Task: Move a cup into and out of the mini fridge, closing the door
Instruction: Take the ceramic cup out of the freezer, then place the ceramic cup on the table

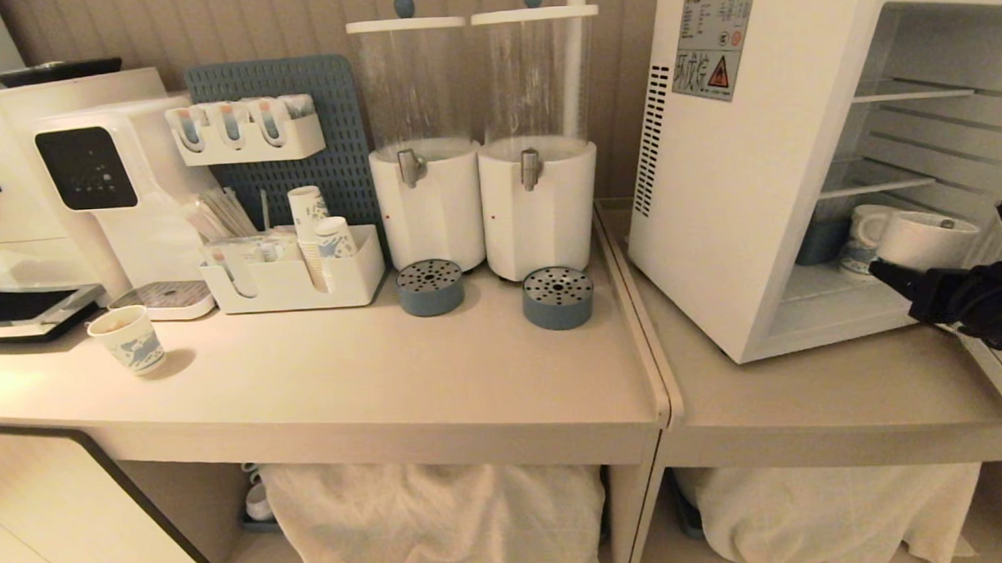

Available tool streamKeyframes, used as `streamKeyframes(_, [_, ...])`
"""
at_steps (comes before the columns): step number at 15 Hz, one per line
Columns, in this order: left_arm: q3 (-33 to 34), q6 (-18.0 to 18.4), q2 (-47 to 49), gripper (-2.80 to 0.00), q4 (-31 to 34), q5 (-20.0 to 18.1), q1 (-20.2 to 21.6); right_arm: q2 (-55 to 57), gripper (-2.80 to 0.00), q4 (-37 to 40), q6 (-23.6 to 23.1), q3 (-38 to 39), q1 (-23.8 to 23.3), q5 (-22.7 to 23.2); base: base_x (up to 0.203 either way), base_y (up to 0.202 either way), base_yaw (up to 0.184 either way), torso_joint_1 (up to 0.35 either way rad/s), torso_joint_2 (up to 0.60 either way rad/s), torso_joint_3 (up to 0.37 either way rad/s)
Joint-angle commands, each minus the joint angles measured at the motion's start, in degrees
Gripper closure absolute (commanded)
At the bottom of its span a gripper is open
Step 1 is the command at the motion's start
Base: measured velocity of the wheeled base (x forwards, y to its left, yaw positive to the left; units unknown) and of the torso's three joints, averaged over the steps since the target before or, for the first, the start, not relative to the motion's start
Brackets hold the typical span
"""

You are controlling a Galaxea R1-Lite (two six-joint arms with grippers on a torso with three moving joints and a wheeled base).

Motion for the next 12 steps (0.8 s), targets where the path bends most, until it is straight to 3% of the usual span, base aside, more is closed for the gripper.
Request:
streamKeyframes(1, [0.09,-0.04,-0.02,0.0,0.04,-0.01,0.02,-4.83,0.0,-0.25,0.63,2.63,0.06,-1.08,0.0,0.0,0.0,0.0,0.0,0.0])
streamKeyframes(4, [0.09,0.04,-0.02,0.0,0.04,0.03,0.02,-12.17,0.0,0.24,3.11,6.38,0.2,-5.08,0.0,0.0,0.0,0.0,0.0,0.0])
streamKeyframes(7, [0.09,-0.04,-0.02,0.0,-0.05,0.03,0.02,-21.29,0.0,3.75,3.38,9.58,0.5,-5.16,0.0,0.0,0.0,0.0,0.0,0.0])
streamKeyframes(12, [0.09,-0.22,-0.02,0.0,-0.05,0.03,0.02,-41.21,0.0,24.7,3.63,10.18,0.7,0.09,0.0,0.0,0.0,0.0,0.0,0.0])
